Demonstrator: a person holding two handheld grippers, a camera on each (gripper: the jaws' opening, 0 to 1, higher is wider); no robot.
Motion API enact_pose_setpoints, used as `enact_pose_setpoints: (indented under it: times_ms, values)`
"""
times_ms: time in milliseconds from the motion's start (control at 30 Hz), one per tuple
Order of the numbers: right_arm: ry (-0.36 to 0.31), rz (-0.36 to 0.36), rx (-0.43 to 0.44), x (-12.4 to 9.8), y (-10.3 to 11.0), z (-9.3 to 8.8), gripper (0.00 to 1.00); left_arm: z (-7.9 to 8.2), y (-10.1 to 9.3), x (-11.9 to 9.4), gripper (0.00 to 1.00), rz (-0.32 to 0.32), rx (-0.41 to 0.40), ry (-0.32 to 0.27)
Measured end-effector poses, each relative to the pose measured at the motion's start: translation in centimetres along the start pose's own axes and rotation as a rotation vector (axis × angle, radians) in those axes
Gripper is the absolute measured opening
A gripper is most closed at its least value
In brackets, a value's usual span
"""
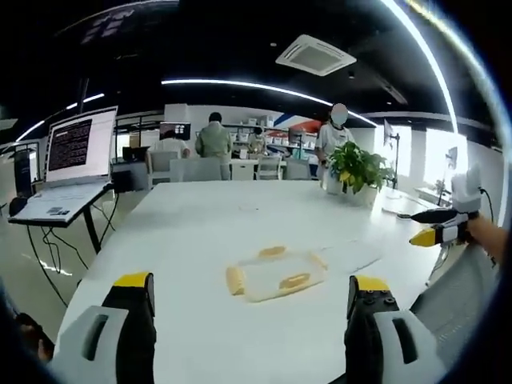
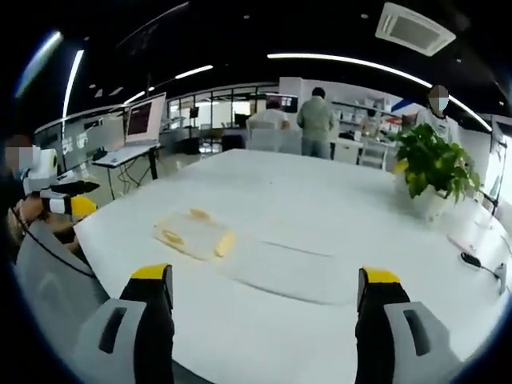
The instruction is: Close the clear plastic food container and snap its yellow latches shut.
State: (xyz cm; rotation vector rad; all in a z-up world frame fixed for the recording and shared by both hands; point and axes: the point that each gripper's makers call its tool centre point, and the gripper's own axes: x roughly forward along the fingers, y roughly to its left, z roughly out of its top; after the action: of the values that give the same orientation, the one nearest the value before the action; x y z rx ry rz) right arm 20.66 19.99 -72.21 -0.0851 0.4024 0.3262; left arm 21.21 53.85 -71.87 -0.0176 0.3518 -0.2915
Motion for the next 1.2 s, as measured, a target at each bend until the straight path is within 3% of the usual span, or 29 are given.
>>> enact_pose_setpoints:
  times_ms: [100,233,300,400,433,500,567,633,733,833,900,933,1000,1100,1200]
  values:
    - [0.05,0.011,-0.057,0.6,-0.7,-0.8,0.96,-1.2,0.8,0.6,0.99,0.0,-0.008,0.088]
    - [0.2,-0.029,-0.111,1.9,-2.6,-2.4,1.0,-0.6,1.5,1.6,0.99,0.004,0.074,0.081]
    - [0.211,-0.02,-0.141,2.8,-3.0,-2.2,0.97,-0.3,1.6,2.2,0.97,-0.025,0.12,0.097]
    - [0.204,0.023,-0.171,3.9,-2.8,-1.6,0.84,0.2,2.8,3.0,0.88,-0.005,0.213,0.139]
    - [0.213,0.068,-0.183,4.5,-2.2,-1.4,0.77,0.5,2.8,3.4,0.83,-0.023,0.246,0.149]
    - [0.242,0.078,-0.168,5.2,-2.1,-1.2,0.66,0.7,2.5,4.1,0.75,-0.075,0.274,0.159]
    - [0.203,0.146,-0.176,6.7,-1.0,0.4,0.67,1.2,2.3,5.2,0.8,-0.113,0.269,0.157]
    - [0.212,0.2,-0.192,7.5,-0.3,0.9,0.73,1.1,2.1,6.0,0.83,-0.145,0.295,0.172]
    - [0.259,0.302,-0.263,9.1,1.0,1.5,0.72,0.1,1.2,7.7,0.81,-0.256,0.408,0.229]
    - [0.244,0.413,-0.385,10.3,2.3,2.6,0.64,-1.1,1.2,9.0,0.8,-0.328,0.52,0.303]
    - [0.293,0.495,-0.471,10.8,3.1,2.3,0.63,-1.6,0.5,9.4,0.78,-0.428,0.585,0.321]
    - [0.312,0.527,-0.507,11.0,3.4,2.0,0.64,-2.2,0.1,9.6,0.78,-0.484,0.592,0.359]
    - [0.342,0.585,-0.579,11.4,4.0,1.7,0.66,-2.5,0.0,10.2,0.77,-0.523,0.6,0.392]
    - [0.366,0.697,-0.718,11.8,5.5,1.4,0.62,-2.2,0.5,11.7,0.72,-0.557,0.723,0.419]
    - [0.406,0.761,-0.767,12.4,6.3,0.9,0.61,-2.4,0.7,12.7,0.67,-0.594,0.774,0.468]
